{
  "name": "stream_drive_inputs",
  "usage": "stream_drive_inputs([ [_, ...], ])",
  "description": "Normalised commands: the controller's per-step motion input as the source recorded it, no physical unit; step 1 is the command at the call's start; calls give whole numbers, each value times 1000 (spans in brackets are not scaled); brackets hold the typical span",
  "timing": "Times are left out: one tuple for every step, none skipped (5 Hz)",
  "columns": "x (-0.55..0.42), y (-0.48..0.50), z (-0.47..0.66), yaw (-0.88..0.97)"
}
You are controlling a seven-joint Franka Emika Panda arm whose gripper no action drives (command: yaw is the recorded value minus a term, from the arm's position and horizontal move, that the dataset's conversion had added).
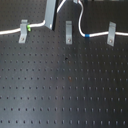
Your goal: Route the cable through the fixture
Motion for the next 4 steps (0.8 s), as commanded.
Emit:
stream_drive_inputs([
  [4, 9, 45, 0],
  [-46, 24, 229, 371],
  [-90, 58, 308, 829],
  [-41, 34, 251, 691],
])
